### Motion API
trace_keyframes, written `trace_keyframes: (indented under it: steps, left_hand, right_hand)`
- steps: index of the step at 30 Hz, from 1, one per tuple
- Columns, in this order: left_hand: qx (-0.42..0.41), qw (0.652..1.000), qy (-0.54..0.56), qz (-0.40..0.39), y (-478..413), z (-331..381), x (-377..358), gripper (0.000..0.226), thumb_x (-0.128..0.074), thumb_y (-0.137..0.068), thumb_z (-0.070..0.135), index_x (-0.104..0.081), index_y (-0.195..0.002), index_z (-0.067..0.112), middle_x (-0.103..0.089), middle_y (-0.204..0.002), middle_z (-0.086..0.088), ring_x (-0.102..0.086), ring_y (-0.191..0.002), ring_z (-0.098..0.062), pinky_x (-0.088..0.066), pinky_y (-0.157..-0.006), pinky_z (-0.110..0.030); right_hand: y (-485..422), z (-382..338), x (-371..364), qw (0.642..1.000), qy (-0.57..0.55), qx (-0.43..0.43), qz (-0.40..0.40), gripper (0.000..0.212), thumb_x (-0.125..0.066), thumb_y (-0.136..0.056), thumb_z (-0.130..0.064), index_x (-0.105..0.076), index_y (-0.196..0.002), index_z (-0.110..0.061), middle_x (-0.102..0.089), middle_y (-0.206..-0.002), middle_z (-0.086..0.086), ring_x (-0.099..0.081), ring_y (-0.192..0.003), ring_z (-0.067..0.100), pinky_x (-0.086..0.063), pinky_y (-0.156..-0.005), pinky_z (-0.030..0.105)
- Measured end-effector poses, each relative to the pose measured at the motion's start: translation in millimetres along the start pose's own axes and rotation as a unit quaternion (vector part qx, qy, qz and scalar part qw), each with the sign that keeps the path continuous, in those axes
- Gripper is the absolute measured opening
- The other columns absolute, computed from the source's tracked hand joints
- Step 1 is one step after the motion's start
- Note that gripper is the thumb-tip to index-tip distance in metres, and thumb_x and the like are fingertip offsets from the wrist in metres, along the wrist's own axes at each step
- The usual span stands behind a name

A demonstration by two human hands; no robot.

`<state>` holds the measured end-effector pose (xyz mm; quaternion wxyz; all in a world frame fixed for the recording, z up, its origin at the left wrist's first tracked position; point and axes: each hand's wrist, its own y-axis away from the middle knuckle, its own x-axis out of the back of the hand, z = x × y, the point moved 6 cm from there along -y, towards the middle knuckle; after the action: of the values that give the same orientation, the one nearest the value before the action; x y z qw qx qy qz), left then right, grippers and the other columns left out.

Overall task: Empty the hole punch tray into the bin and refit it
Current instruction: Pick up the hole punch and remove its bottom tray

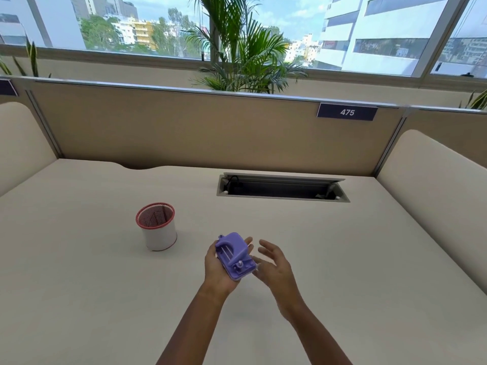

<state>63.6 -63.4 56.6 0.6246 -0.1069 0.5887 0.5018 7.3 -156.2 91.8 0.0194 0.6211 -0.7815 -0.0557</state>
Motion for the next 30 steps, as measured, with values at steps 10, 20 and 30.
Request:
trace_keyframes:
  steps: [10,20,30]
  left_hand:
    - [0.002,0.999,0.006,-0.045,-1,-1,-11,0.059,-0.021,-0.097,0.047,-0.032,-0.143,0.012,-0.031,-0.153,-0.013,-0.033,-0.138,-0.032,-0.059,-0.054,-0.039]
    - [0.034,0.998,-0.001,-0.062,2,-1,-3,0.056,-0.026,-0.096,0.046,-0.042,-0.135,0.009,-0.044,-0.138,-0.014,-0.046,-0.121,-0.036,-0.057,-0.054,-0.045]
    - [0.095,0.984,-0.146,-0.031,3,-21,16,0.048,-0.042,-0.091,0.048,-0.063,-0.097,0.005,-0.073,-0.071,-0.015,-0.068,-0.058,-0.030,-0.057,-0.062,-0.053]
  right_hand:
    - [8,12,-19,0.936,-0.303,-0.174,-0.041,0.029,-0.040,-0.098,-0.011,-0.067,-0.091,-0.002,-0.079,-0.078,0.010,-0.076,-0.072,0.019,-0.063,-0.066,0.028]
    - [3,14,-11,0.970,-0.183,-0.161,-0.022,0.028,-0.040,-0.098,-0.017,-0.067,-0.094,-0.009,-0.076,-0.087,0.007,-0.074,-0.078,0.017,-0.062,-0.067,0.023]
    - [-20,-15,1,0.992,0.018,-0.121,0.017,0.039,-0.048,-0.093,-0.033,-0.064,-0.110,-0.002,-0.067,-0.098,0.011,-0.065,-0.083,0.025,-0.054,-0.068,0.024]
